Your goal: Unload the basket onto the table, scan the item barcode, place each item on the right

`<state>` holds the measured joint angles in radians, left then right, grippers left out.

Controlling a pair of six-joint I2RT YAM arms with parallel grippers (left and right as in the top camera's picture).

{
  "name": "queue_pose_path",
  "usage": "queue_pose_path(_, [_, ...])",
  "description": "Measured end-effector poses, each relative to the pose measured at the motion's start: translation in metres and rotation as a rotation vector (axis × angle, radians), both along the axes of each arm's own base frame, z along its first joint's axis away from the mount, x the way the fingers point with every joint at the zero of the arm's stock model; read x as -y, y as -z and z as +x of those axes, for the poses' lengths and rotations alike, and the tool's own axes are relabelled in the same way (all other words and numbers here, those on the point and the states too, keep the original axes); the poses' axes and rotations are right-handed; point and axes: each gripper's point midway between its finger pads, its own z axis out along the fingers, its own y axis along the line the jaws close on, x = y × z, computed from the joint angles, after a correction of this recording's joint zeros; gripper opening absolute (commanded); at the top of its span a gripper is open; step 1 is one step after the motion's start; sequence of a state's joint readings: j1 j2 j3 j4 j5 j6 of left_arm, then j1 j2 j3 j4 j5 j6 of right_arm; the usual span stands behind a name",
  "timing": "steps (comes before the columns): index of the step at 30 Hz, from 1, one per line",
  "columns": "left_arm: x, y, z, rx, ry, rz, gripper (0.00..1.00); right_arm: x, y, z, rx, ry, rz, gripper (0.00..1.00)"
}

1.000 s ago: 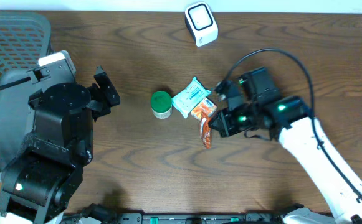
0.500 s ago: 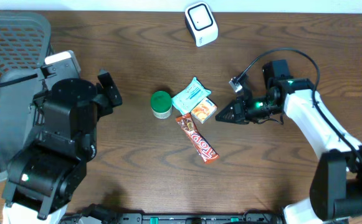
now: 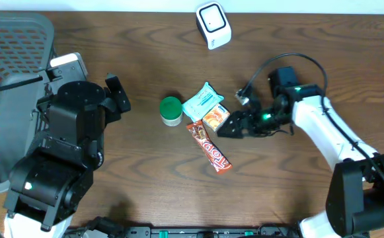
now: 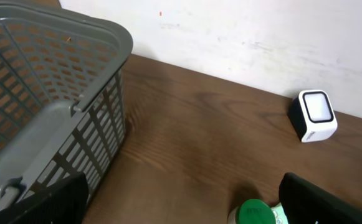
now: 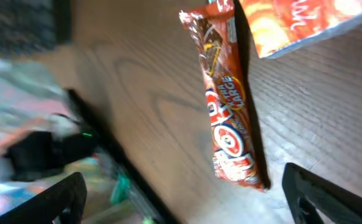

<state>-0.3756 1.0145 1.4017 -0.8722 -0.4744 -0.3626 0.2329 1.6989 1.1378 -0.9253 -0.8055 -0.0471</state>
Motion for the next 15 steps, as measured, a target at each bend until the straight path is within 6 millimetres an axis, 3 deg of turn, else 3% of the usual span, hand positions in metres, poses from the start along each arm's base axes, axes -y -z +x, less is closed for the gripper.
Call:
queue_pose_path(5, [-0.004,-0.008,-0.009,0.03,0.0,-0.012,0.98,-0.025,0.023,-0.006,0.106,-0.086,-0.201,0.99])
queue_pose_path(9, [-0.008,-0.011,-0.02,0.038,0.0,-0.015,0.98,-0.032,0.04,-0.004,0.209,-0.059,-0.432,0.99])
queue_pose_path(15, [-0.011,-0.001,-0.027,-0.011,-0.001,0.005,0.98,-0.046,0.041,0.013,0.391,0.02,-0.581,0.98])
